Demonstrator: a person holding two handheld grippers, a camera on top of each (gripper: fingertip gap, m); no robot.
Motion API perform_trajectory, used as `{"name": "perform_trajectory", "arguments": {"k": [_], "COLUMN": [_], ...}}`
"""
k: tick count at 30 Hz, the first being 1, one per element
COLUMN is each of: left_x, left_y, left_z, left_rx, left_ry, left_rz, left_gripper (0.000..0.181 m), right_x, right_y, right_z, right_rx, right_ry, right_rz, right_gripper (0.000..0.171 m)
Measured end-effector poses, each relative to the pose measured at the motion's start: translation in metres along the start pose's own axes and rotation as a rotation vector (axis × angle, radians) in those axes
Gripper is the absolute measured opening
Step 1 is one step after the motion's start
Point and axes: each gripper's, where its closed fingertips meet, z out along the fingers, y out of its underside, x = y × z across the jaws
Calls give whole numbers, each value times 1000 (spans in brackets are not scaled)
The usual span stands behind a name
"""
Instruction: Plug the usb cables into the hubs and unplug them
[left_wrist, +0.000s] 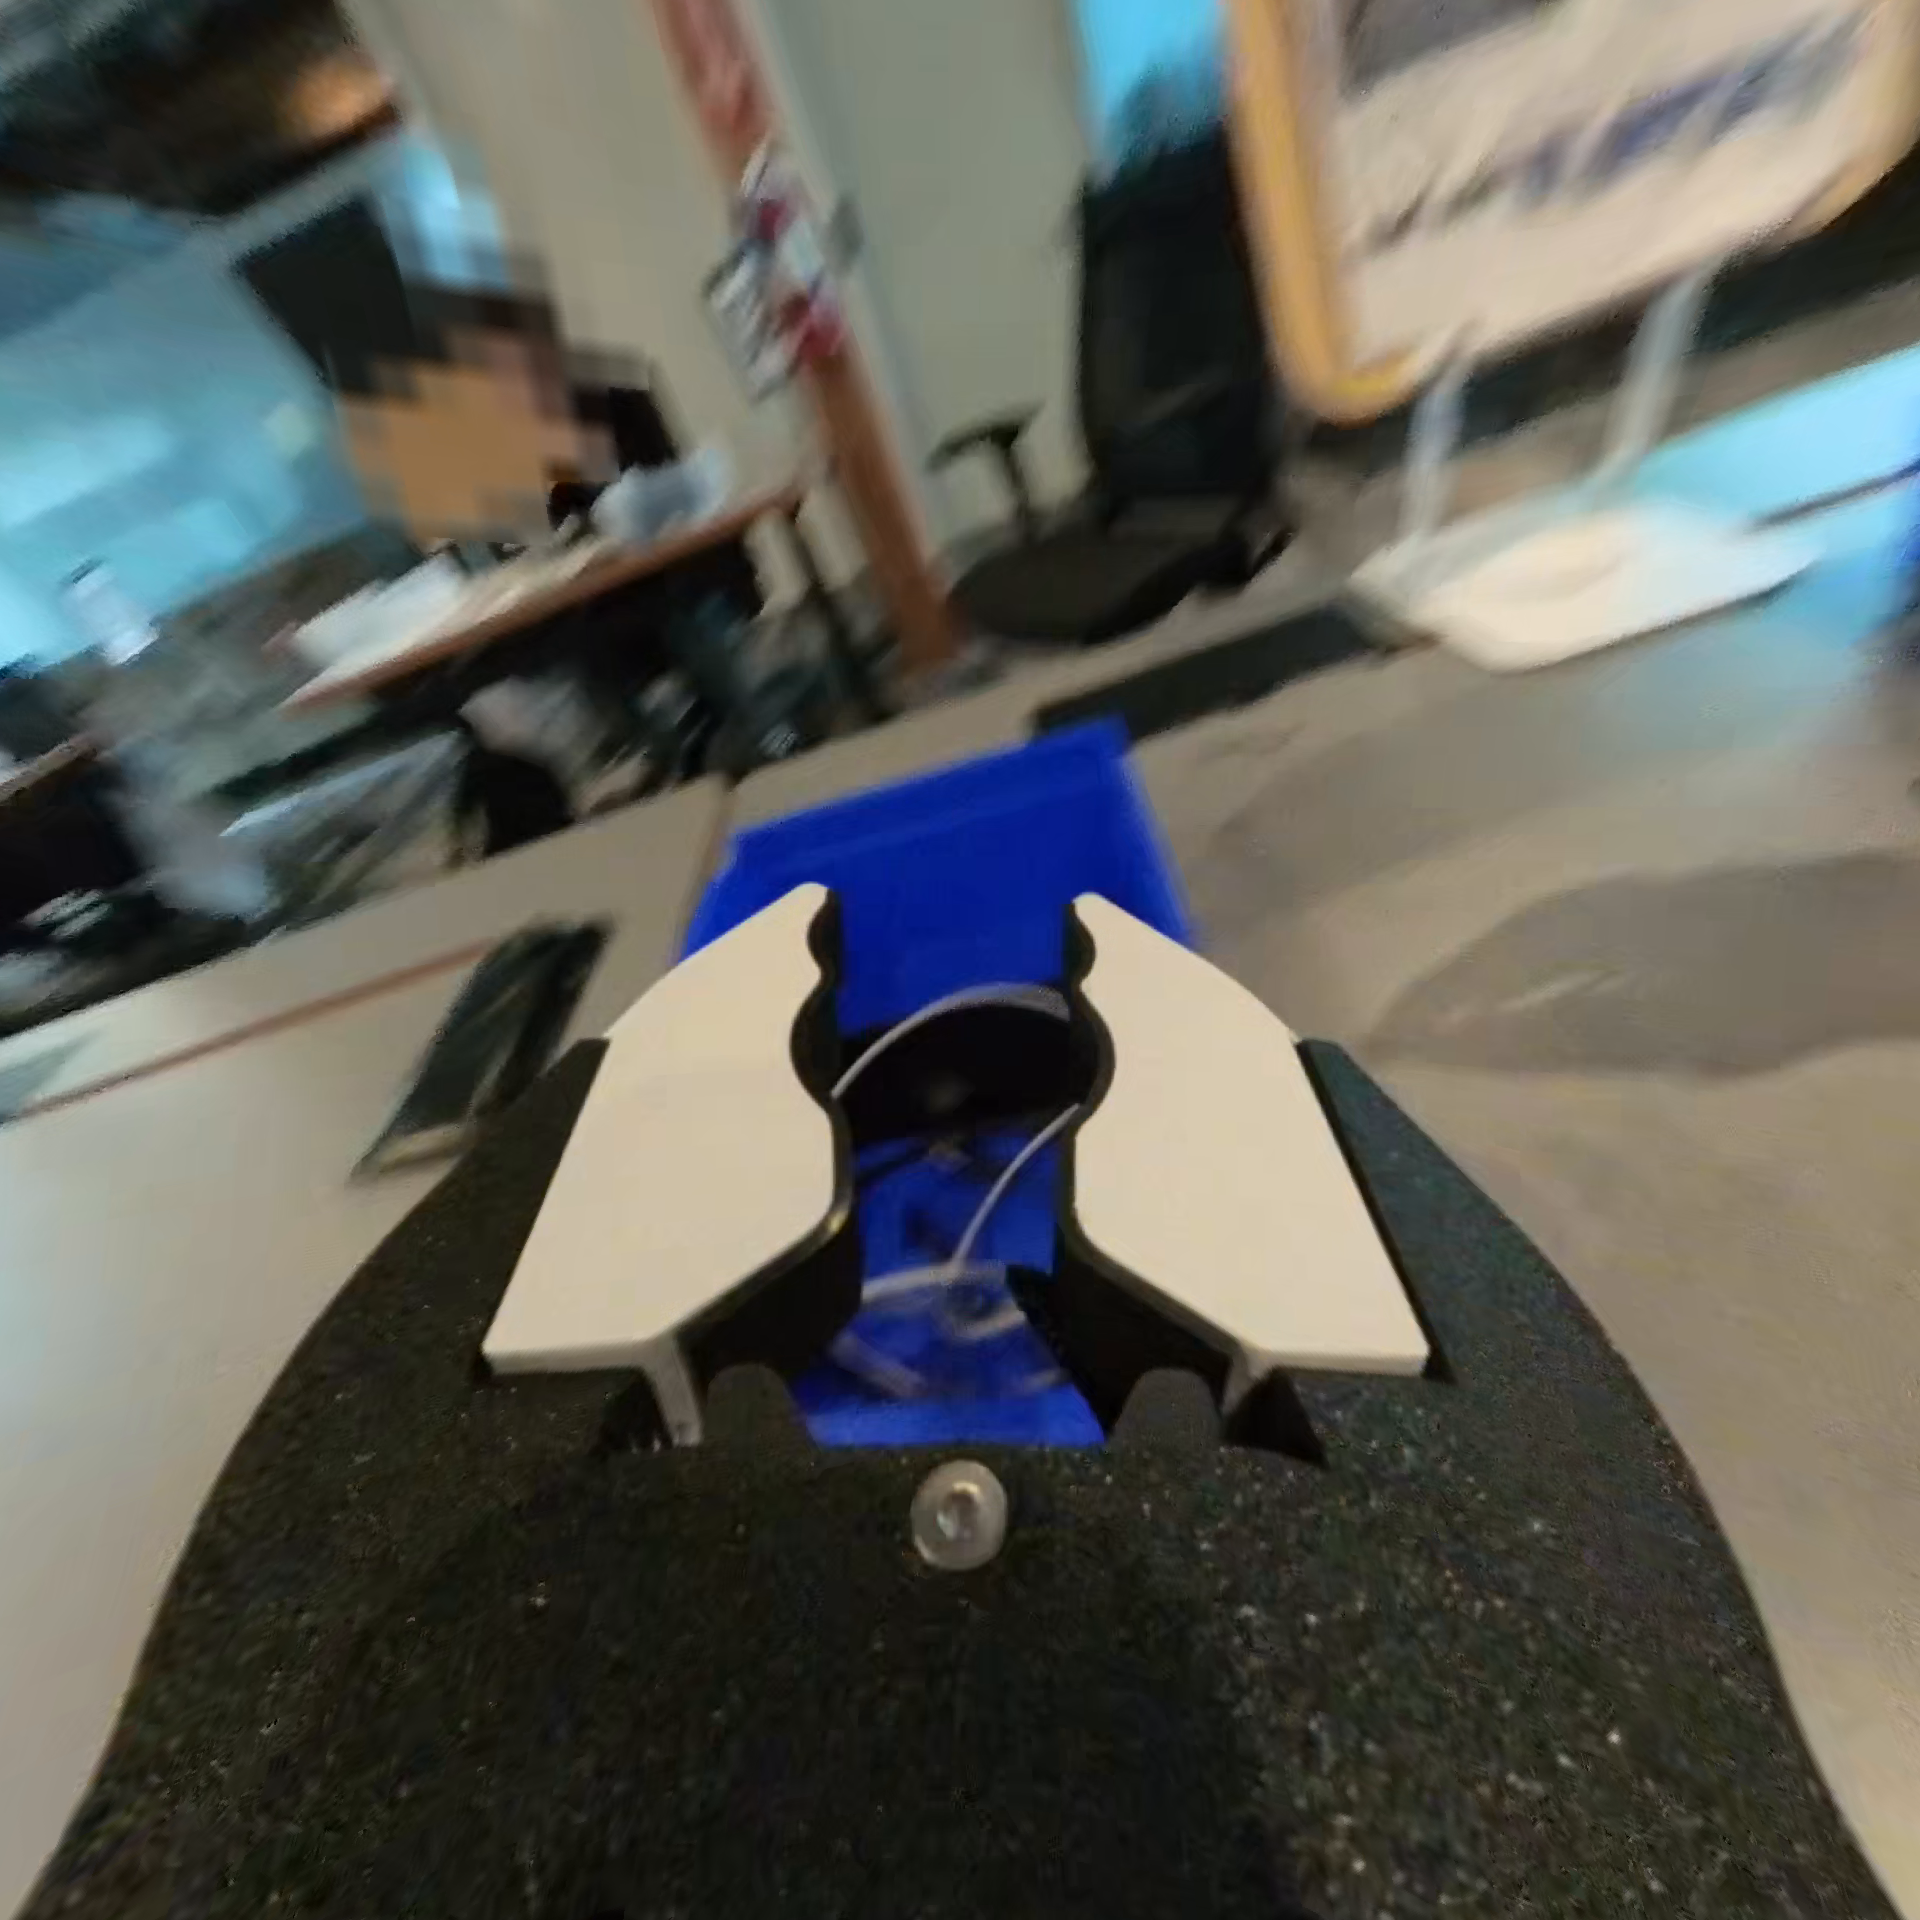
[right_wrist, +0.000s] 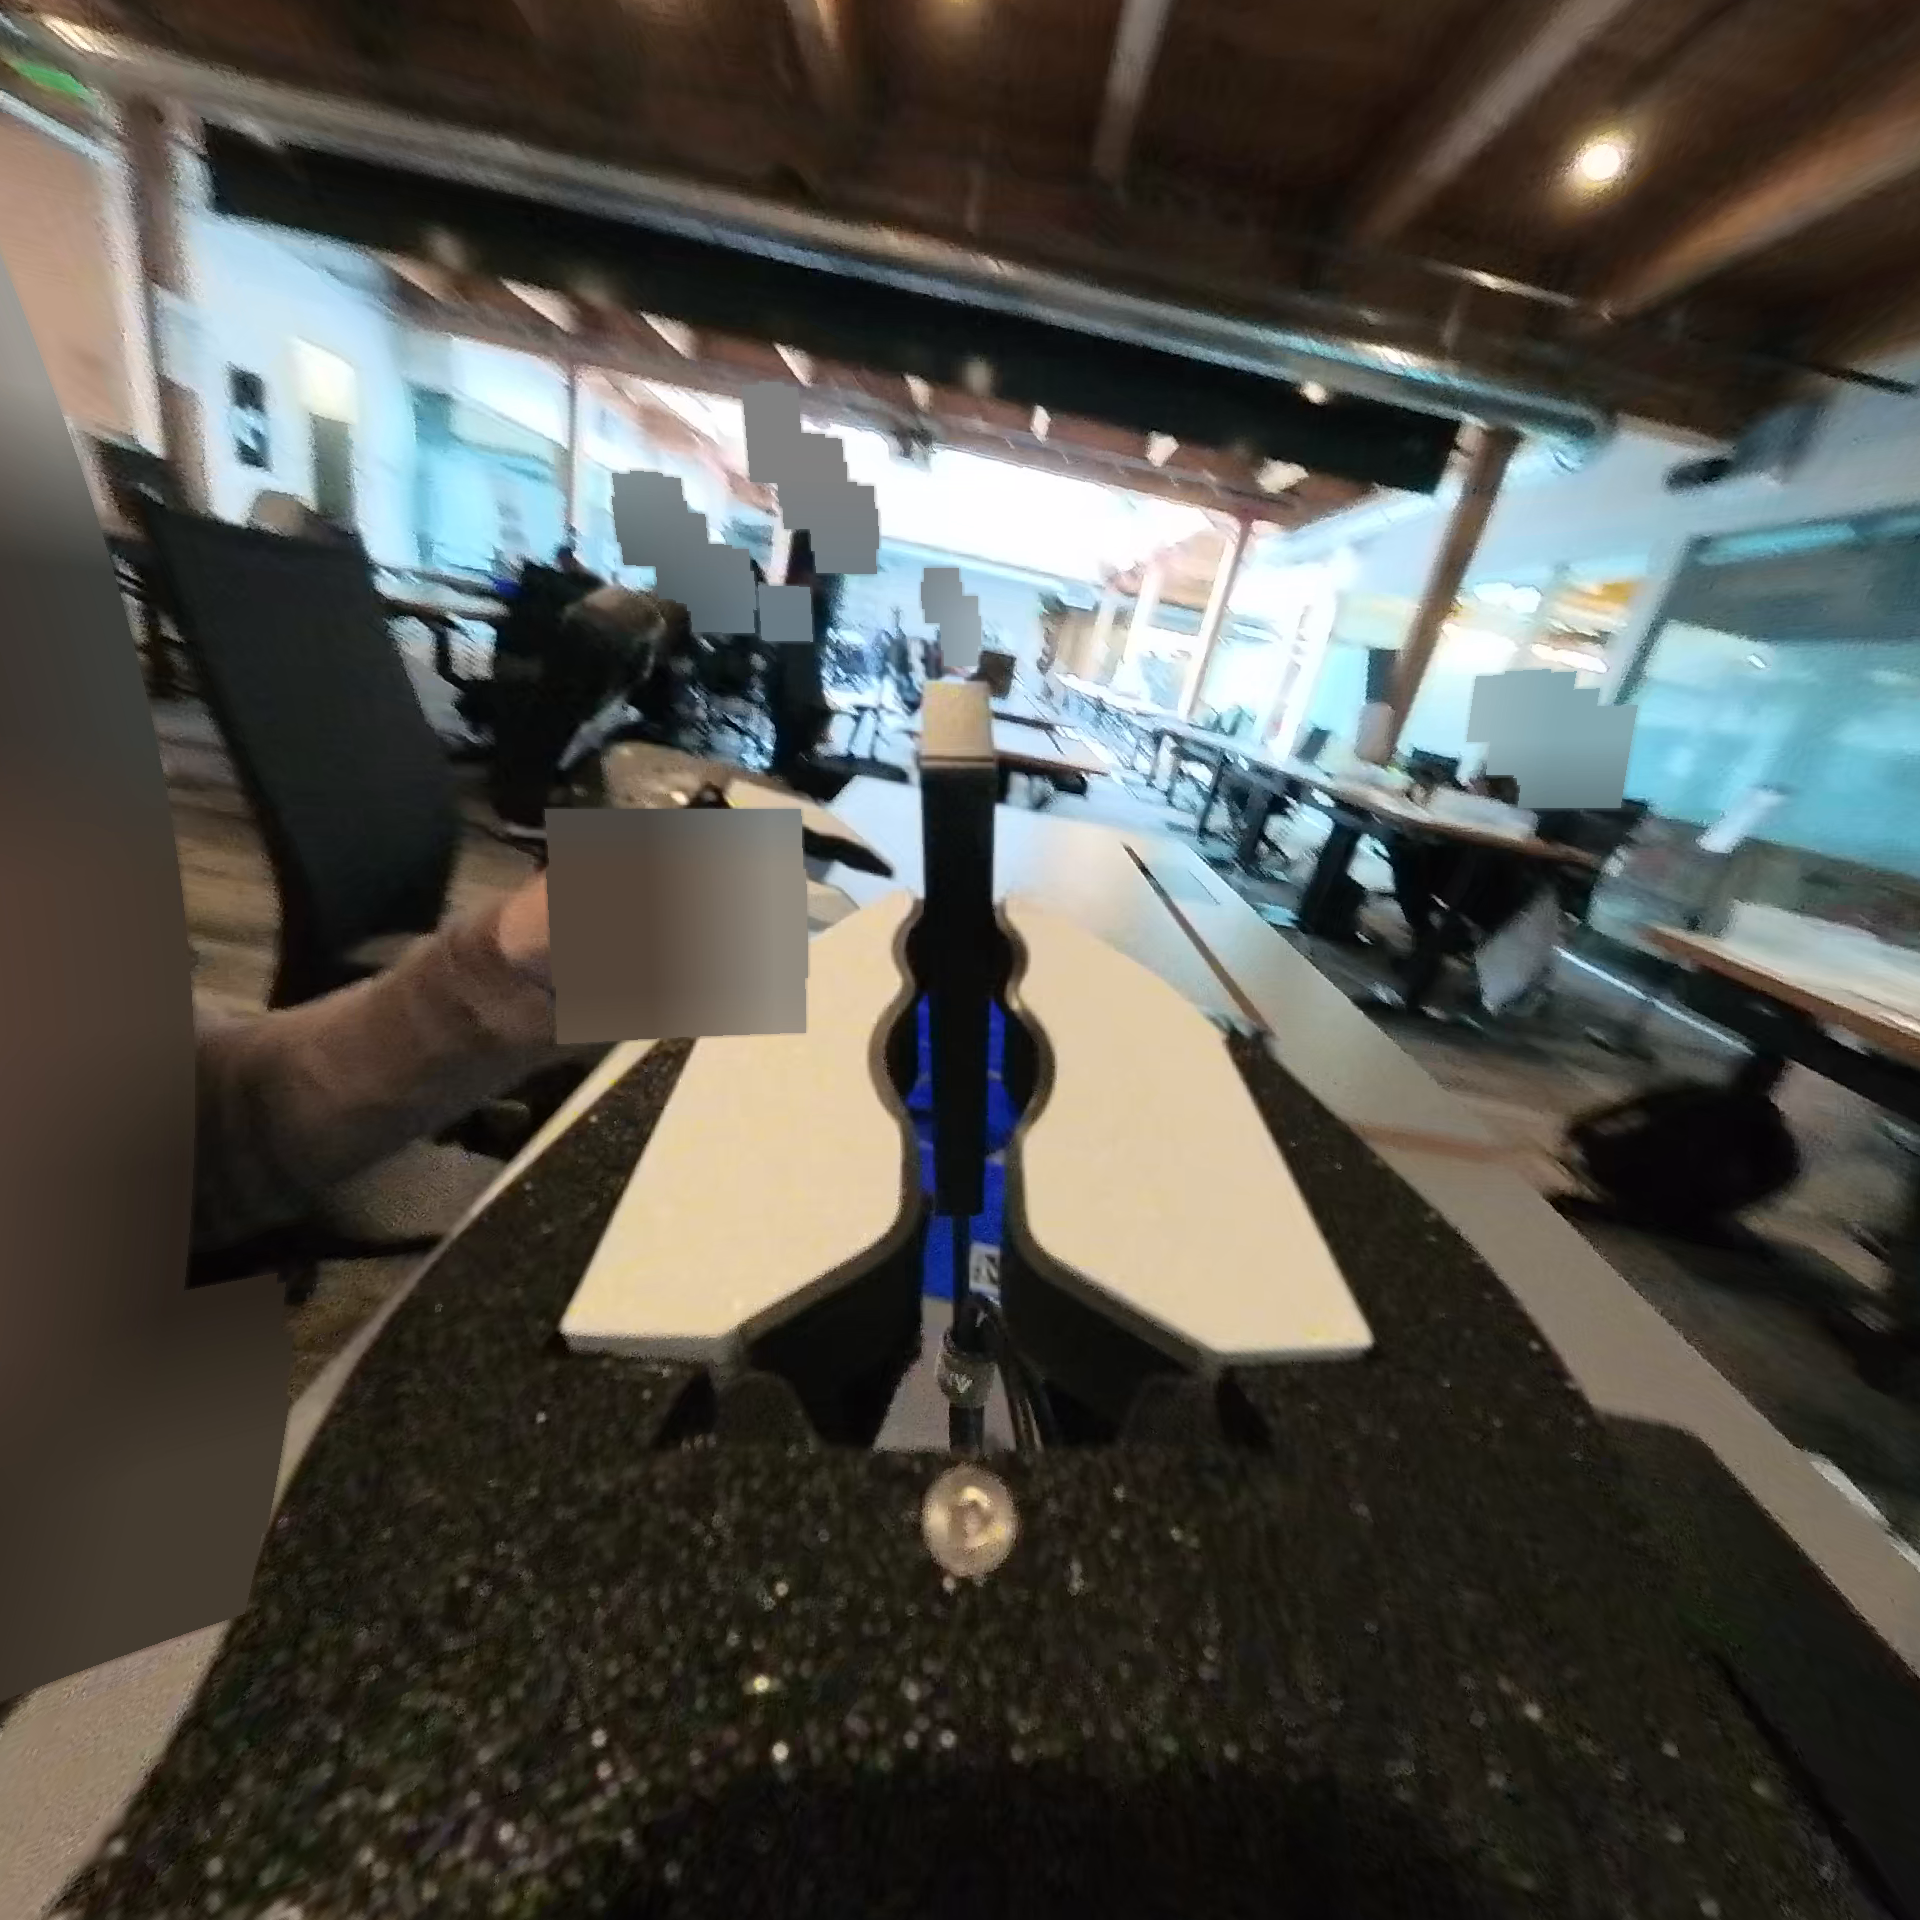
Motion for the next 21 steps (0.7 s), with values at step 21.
{"name": "perform_trajectory", "arguments": {"k": [21], "left_x": [-31], "left_y": [45], "left_z": [-1], "left_rx": [-251], "left_ry": [-62], "left_rz": [28], "left_gripper": [31], "right_x": [10], "right_y": [21], "right_z": [-8], "right_rx": [-185], "right_ry": [76], "right_rz": [-30], "right_gripper": [10]}}
